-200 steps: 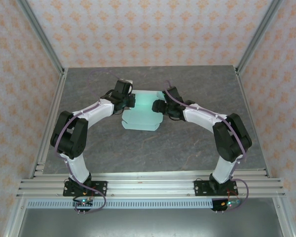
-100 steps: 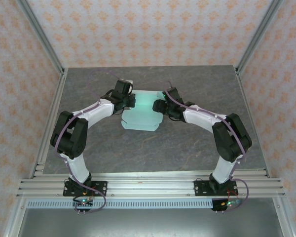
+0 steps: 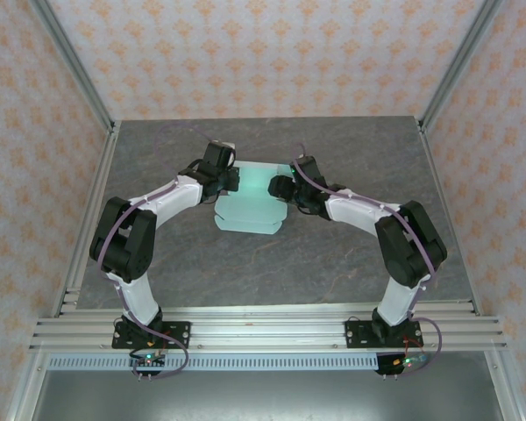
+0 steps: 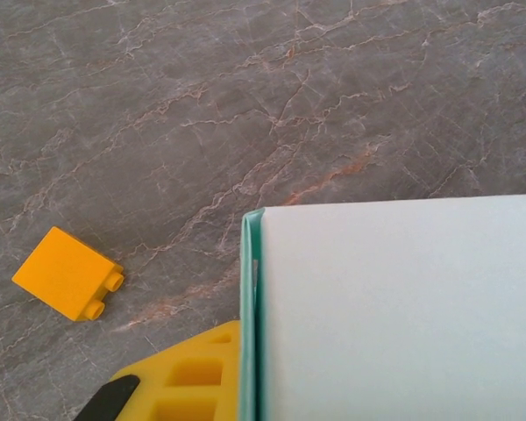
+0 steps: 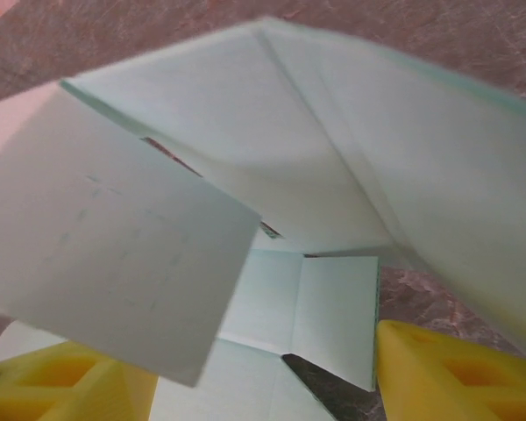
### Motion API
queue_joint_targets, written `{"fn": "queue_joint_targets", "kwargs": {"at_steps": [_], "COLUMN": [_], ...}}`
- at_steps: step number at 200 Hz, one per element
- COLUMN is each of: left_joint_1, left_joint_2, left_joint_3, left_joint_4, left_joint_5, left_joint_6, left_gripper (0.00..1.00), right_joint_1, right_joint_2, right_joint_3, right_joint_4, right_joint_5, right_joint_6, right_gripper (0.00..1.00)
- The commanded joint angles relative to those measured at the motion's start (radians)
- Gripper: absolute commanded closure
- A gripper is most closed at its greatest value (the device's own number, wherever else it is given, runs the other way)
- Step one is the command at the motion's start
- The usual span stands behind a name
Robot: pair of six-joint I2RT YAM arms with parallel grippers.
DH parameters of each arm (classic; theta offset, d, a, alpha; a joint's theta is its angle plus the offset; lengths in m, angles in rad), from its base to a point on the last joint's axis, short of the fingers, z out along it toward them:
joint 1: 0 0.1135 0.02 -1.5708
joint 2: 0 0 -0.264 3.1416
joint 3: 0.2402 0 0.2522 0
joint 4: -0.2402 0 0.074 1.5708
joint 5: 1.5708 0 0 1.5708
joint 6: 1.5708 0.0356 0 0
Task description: Fold the paper box
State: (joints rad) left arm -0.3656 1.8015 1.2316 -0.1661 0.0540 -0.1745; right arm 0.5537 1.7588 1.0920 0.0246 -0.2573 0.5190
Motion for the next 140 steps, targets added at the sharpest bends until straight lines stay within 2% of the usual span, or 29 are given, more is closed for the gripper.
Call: {"fn": "queue_joint_targets", "kwargs": {"at_steps": [1,53,140], "left_joint_1": [-0.009,-0.009,-0.009], "left_joint_2": [-0.037,-0.037,-0.043], "left_joint_3": [0.028,0.032,0.031], "left_joint_4": [0.021,0.019,0.015], "left_joint_5": [0.035,0.038,0.034], "left_joint_6": [-0.010,-0.011,-0.011], "left_gripper": [1.00,1.00,1.00], "right_joint_1": [0.017,0.050,0.086], "right_joint_2": [-0.019,-0.012,0.015], "right_joint_3": [-0.003,0.007,0.017], "right_joint_4": [0.091,0.098,0.068], "right_joint_5": [-0.071,-0.079,-0.088], "right_joint_6": [0.014,0.004,-0.044], "right_gripper": [0.38,0.41,0.41]}}
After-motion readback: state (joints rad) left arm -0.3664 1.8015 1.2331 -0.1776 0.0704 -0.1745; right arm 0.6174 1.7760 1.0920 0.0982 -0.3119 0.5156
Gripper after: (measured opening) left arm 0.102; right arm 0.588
